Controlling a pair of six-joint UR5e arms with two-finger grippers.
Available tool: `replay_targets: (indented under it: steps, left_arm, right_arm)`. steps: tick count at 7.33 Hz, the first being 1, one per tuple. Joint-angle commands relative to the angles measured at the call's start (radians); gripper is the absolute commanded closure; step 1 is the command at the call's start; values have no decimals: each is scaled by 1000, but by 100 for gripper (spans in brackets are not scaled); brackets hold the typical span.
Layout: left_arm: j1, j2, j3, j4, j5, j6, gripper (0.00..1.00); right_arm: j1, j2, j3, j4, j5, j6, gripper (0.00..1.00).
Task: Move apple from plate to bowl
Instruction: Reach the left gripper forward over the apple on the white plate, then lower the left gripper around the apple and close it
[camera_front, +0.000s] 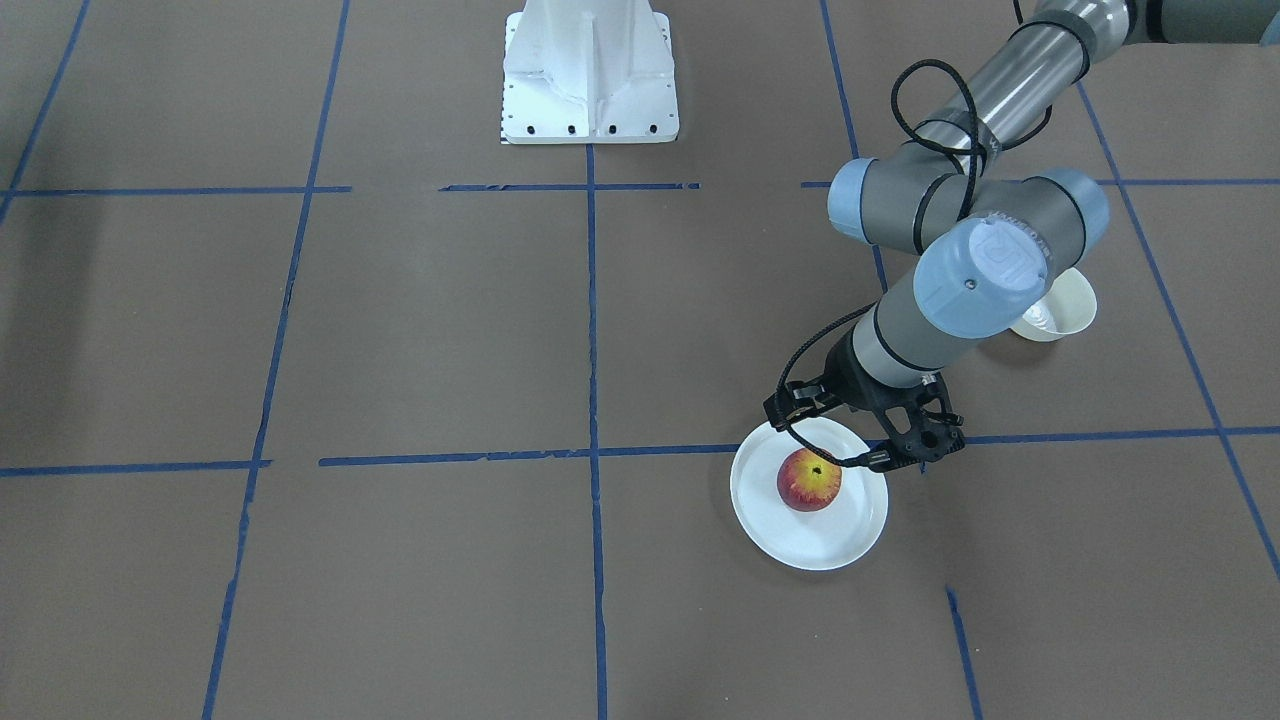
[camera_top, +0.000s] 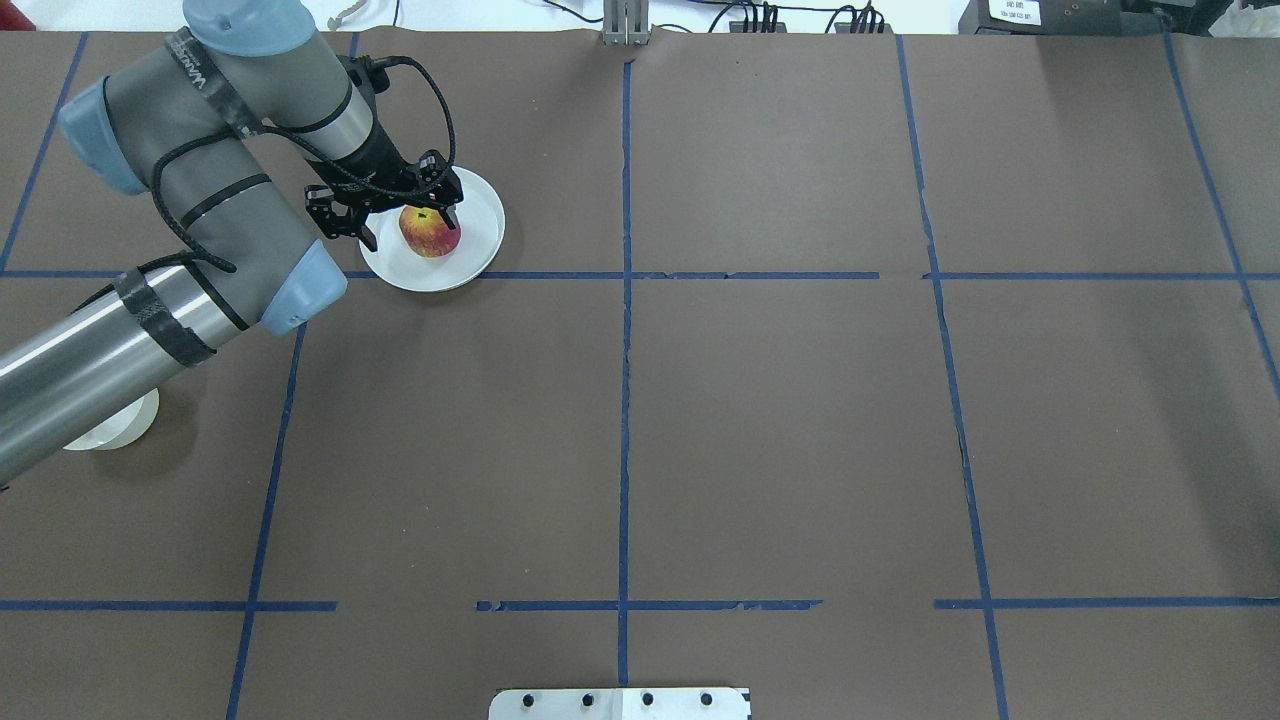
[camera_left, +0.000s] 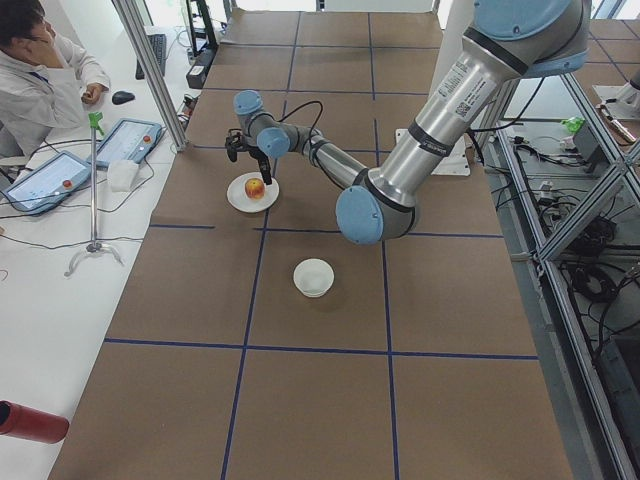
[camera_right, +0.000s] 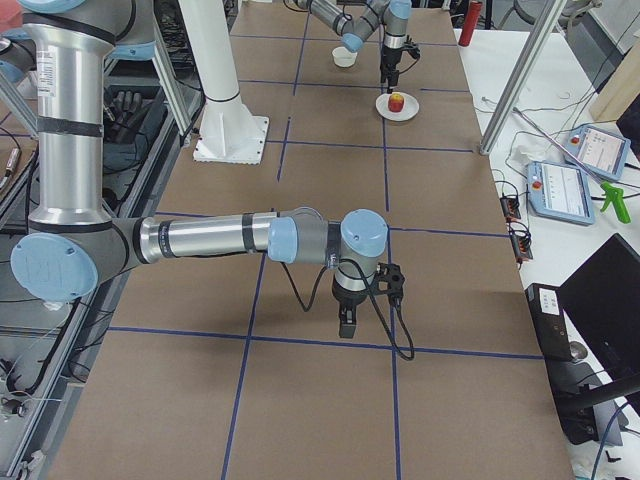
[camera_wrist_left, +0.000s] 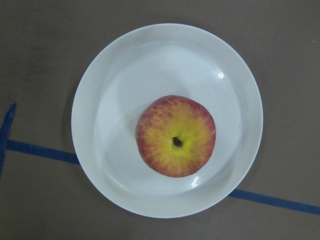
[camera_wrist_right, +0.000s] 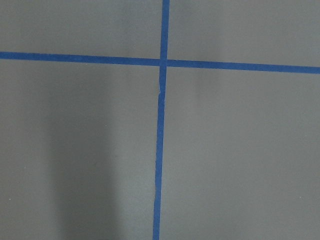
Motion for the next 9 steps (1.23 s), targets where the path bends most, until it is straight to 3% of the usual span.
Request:
replay_targets:
  steps: [1,5,9]
  left_arm:
    - [1,-11,6,0,38,3,0]
    - [1,-27,49,-1,85,17,0]
    - [21,-83,193,-69,87,6,0]
  right_arm:
    - [0,0,0,0,0,0,0]
    - [0,0,0,0,0,0,0]
    - [0,0,0,0,0,0,0]
